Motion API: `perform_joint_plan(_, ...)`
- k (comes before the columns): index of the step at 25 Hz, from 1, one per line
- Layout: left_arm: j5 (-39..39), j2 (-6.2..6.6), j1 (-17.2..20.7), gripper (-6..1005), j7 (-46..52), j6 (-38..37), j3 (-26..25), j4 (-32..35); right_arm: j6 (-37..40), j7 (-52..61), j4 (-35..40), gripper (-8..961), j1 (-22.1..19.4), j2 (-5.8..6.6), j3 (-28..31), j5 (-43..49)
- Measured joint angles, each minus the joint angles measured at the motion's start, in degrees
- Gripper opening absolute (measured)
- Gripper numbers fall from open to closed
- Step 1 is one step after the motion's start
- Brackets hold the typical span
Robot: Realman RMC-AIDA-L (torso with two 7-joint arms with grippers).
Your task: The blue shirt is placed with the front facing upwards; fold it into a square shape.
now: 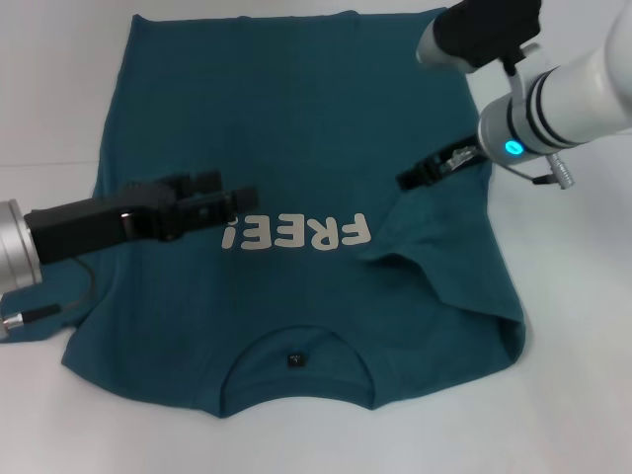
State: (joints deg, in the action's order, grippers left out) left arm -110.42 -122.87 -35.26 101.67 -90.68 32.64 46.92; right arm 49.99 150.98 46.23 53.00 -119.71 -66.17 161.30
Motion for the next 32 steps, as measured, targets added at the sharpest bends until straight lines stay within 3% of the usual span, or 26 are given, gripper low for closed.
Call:
perform_joint_plan(4,1.16,0.31,-0.25,875,0.2,0.53,-1.29,-1.75,-1.29,-1.69,3.7,813,-2.63,-0.03,0.06,-1.71)
perform_joint_plan(8,1.75,0.53,-0.39,875,1.51,1.75,-2.34,-2.2,-3.33,-10.14,11.92,931,-9.53,0.1,0.29,-13.99)
perform_joint_plan(14,2.02,0.64,-0.71,875,3.77,4.9,-2.08,-2.8,-2.25,-33.27,15.82,946,-18.44,0.37,6.31,-39.54)
perform_joint_plan(17,2.02,0.69,-0.91,876,4.84,5.6,-1.99,-2.81,-0.35,-39.95,15.55,946,-20.37,0.38,8.41,-45.01)
perform_joint_plan(21,2.02,0.71,-1.35,876,6.05,6.89,-1.96,-3.37,8.27,-53.33,13.78,947,-23.58,0.47,13.22,-54.54)
perform_joint_plan(26,1.65,0.31,-1.66,876,7.64,8.94,-1.18,-4.19,22.69,-63.27,10.12,947,-25.04,1.31,20.83,-57.51)
perform_joint_plan(29,1.49,0.17,-1.56,876,9.56,10.88,0.58,-4.23,30.7,-67.17,8.41,947,-25.9,2.72,23.61,-57.04)
perform_joint_plan(30,1.35,0.17,-1.53,876,10.4,11.34,1.01,-4.23,34.38,-67.88,8.22,947,-26.64,3.89,23.85,-56.47)
perform_joint_plan(32,0.8,0.17,-1.58,876,11.79,11.73,1.47,-4.19,35.68,-67.82,8.21,947,-27.02,4.49,23.9,-56.17)
